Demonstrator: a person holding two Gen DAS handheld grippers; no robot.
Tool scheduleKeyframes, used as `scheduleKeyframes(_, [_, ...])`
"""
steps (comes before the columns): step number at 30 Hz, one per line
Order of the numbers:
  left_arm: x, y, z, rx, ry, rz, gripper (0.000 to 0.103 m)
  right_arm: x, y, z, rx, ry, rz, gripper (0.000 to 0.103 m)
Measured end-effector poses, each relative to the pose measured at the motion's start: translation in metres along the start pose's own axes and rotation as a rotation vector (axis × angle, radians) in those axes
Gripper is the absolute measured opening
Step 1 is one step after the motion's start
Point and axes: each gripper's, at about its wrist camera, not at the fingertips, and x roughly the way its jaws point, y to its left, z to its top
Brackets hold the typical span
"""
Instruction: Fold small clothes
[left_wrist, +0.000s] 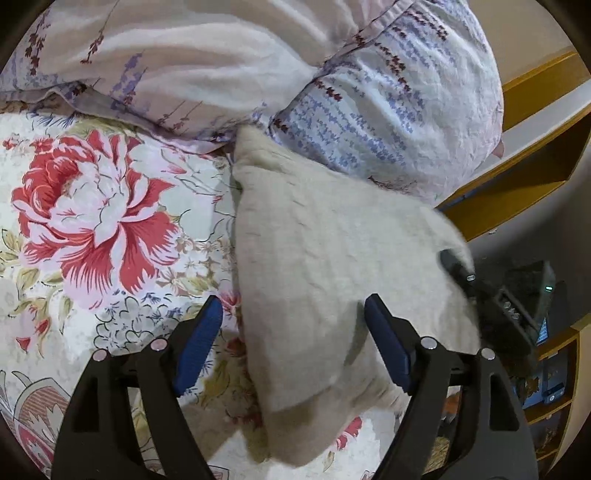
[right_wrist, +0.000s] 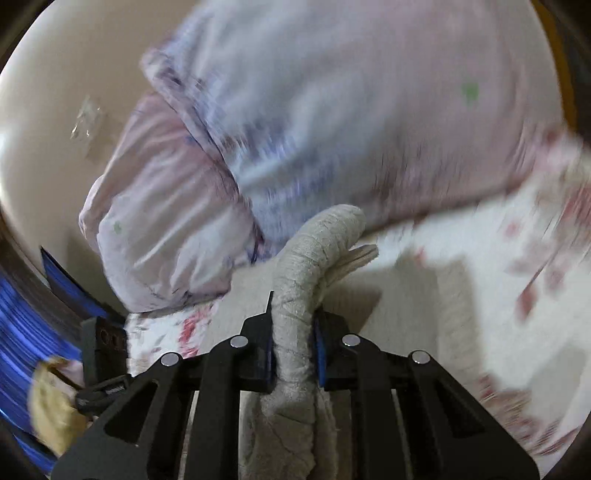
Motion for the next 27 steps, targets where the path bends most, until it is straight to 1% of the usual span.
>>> scheduleKeyframes(2, [0.001,-0.004,0.0,0.022,0.001,0.003,0.079,-0.006,-0.001,0.002,-0.05,-0.003,-0.09,0.017])
scheduleKeyframes(3, [0.002,-0.006,0.0,0.031,0.004,0.004,0.079,-0.007,-0.004,0.001,-0.055,0.001,-0.113,0.017])
scheduleKeyframes(5, [0.006,-0.012,-0.002,0.045,0.016,-0.004,0.079,-0.01,-0.014,-0.001,-0.047,0.004,-0.133,0.016])
scheduleKeyframes(7, [0.009,-0.017,-0.005,0.059,0.028,-0.007,0.079,-0.013,-0.019,-0.004,-0.045,-0.005,-0.135,0.016])
scheduleKeyframes(9, [0.012,-0.021,-0.005,0.069,0.034,-0.007,0.079,-0.015,-0.017,-0.004,-0.064,-0.019,-0.146,0.016])
scheduleKeyframes(12, [0.013,-0.025,-0.006,0.082,0.039,-0.008,0.079,-0.019,-0.019,-0.006,-0.096,-0.035,-0.179,0.016])
scheduleKeyframes(14, [0.014,-0.025,-0.007,0.087,0.045,-0.009,0.079,-0.018,-0.027,-0.007,-0.097,-0.039,-0.217,0.016])
scheduleKeyframes(15, [0.015,-0.026,-0.008,0.091,0.049,-0.008,0.079,-0.013,-0.038,-0.007,-0.078,-0.03,-0.244,0.016])
scheduleKeyframes(17, [0.018,-0.027,-0.01,0.097,0.059,-0.006,0.079,-0.003,-0.058,-0.01,-0.033,0.018,-0.265,0.017])
scheduleKeyframes(18, [0.02,-0.027,-0.011,0.098,0.064,-0.007,0.079,0.008,-0.072,-0.013,0.015,0.078,-0.274,0.021])
scheduleKeyframes(19, [0.02,-0.027,-0.012,0.097,0.071,-0.012,0.078,0.012,-0.082,-0.015,0.057,0.106,-0.279,0.023])
scheduleKeyframes(20, [0.02,-0.027,-0.013,0.094,0.077,-0.02,0.078,0.01,-0.088,-0.016,0.082,0.102,-0.28,0.036])
scheduleKeyframes(21, [0.019,-0.027,-0.015,0.091,0.079,-0.03,0.078,0.001,-0.093,-0.016,0.116,0.075,-0.29,0.046])
scheduleKeyframes(22, [0.017,-0.026,-0.016,0.086,0.08,-0.043,0.078,-0.008,-0.095,-0.015,0.136,0.051,-0.299,0.049])
scheduleKeyframes(23, [0.016,-0.026,-0.017,0.083,0.081,-0.049,0.078,-0.022,-0.099,-0.013,0.168,0.024,-0.28,0.055])
scheduleKeyframes(25, [0.013,-0.025,-0.019,0.074,0.079,-0.062,0.078,-0.04,-0.105,-0.012,0.217,0.0,-0.22,0.056])
scheduleKeyframes(27, [0.009,-0.025,-0.022,0.064,0.076,-0.083,0.078,-0.058,-0.108,-0.016,0.252,-0.004,-0.16,0.056])
